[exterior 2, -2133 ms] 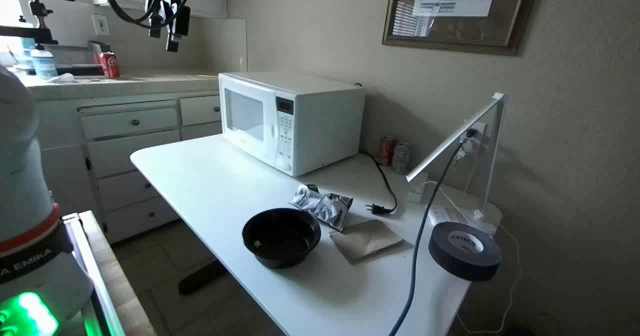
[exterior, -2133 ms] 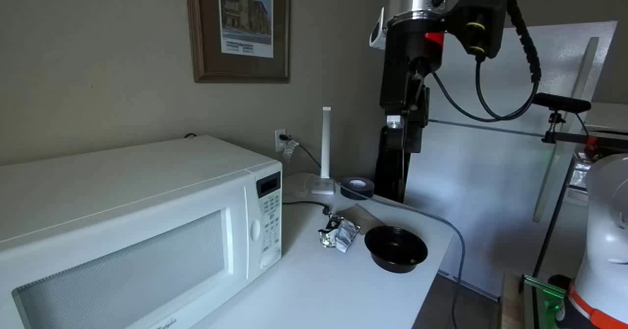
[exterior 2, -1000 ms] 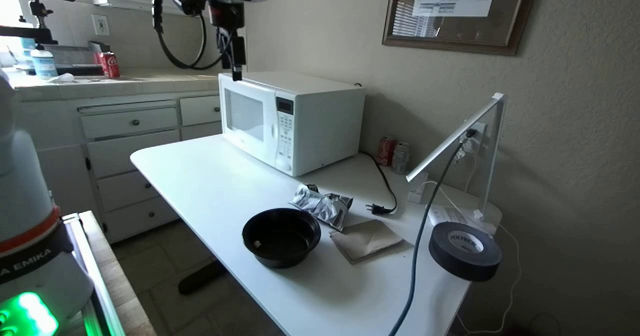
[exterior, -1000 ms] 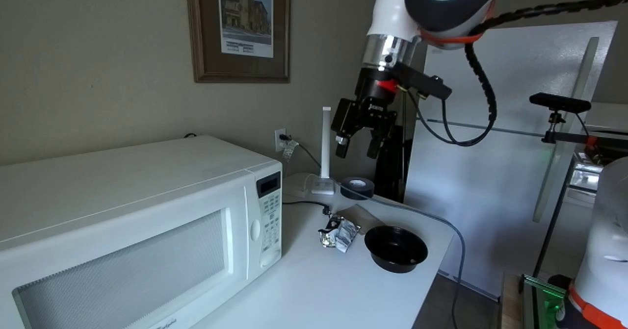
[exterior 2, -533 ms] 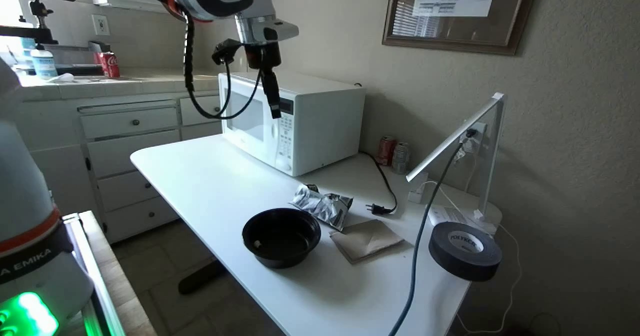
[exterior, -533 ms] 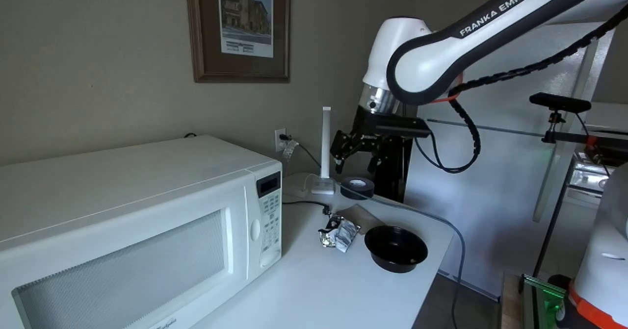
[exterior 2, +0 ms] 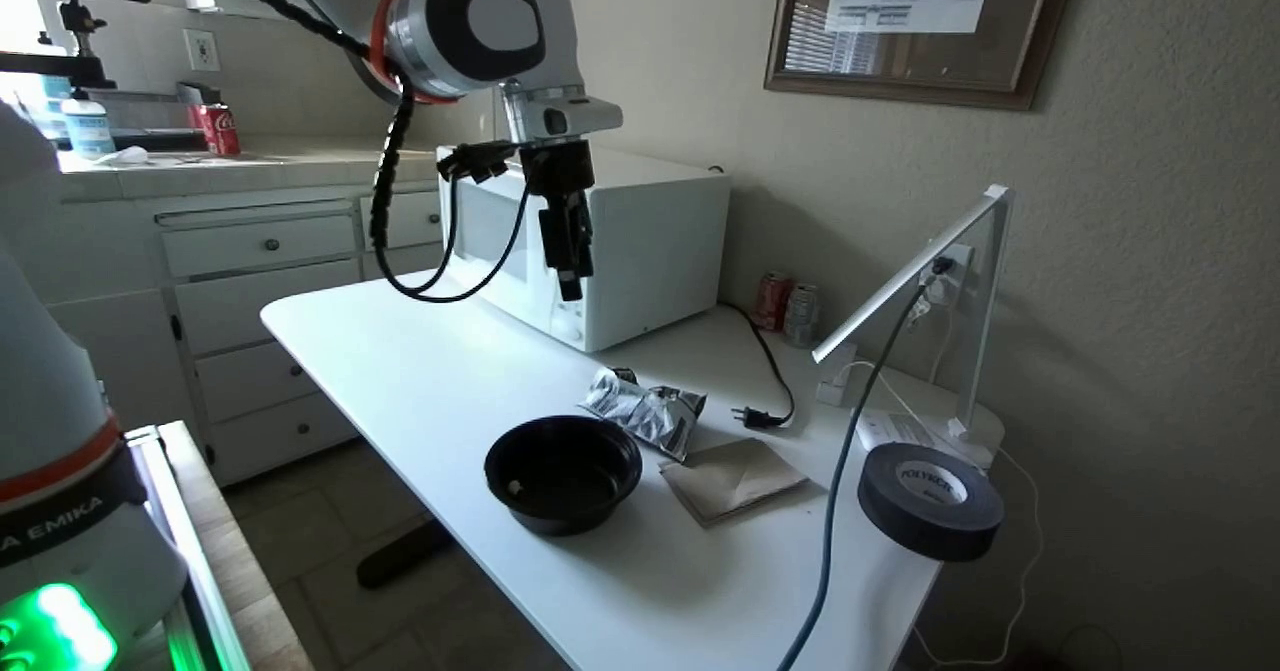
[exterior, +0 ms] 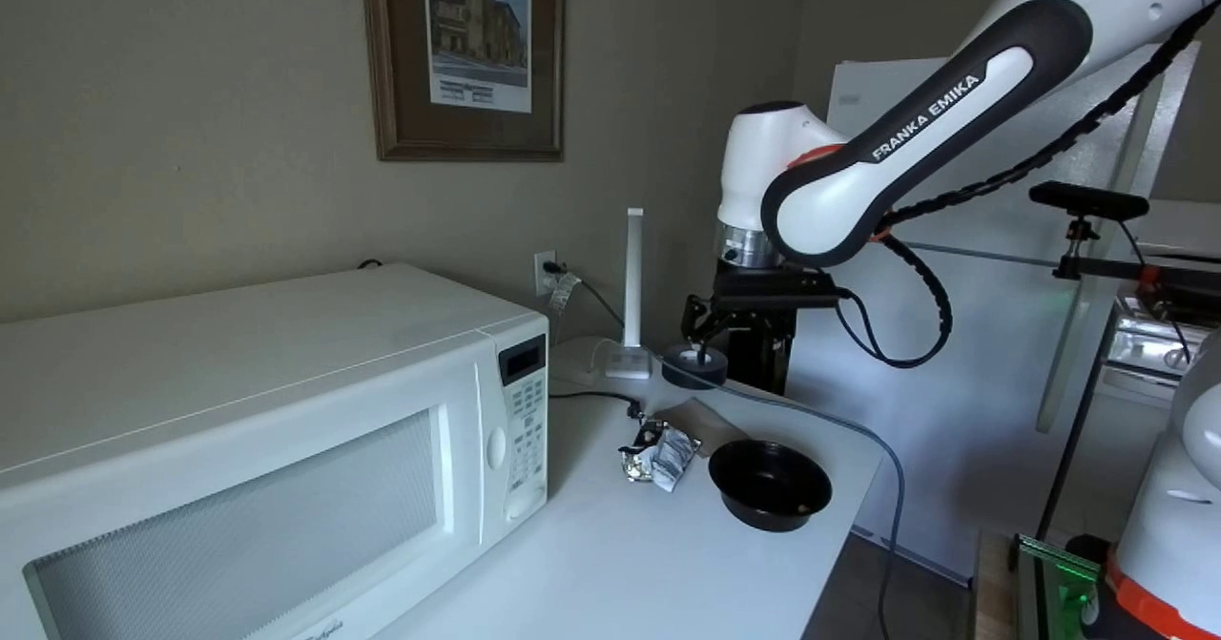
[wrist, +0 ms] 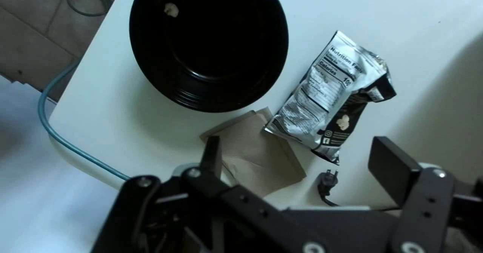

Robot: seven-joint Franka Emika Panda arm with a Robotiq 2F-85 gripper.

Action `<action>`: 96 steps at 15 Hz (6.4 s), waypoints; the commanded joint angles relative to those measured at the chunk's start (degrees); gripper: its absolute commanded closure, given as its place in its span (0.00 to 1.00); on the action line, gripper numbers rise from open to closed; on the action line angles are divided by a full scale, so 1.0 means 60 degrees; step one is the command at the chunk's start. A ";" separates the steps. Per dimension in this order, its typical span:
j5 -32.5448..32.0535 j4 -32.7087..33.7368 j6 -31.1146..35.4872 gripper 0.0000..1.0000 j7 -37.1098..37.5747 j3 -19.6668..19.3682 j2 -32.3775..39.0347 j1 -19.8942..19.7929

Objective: Pour out the contents of the packet into the bowl

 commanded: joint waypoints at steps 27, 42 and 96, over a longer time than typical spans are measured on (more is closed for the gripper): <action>-0.0555 0.2539 0.1805 0.00 0.1733 -0.2225 0.5269 0.2177; 0.0687 0.3825 0.2663 0.55 0.1504 -0.3107 0.6895 0.3094; -0.9906 -0.1114 -0.0469 1.00 0.9848 -0.2165 0.0811 0.1343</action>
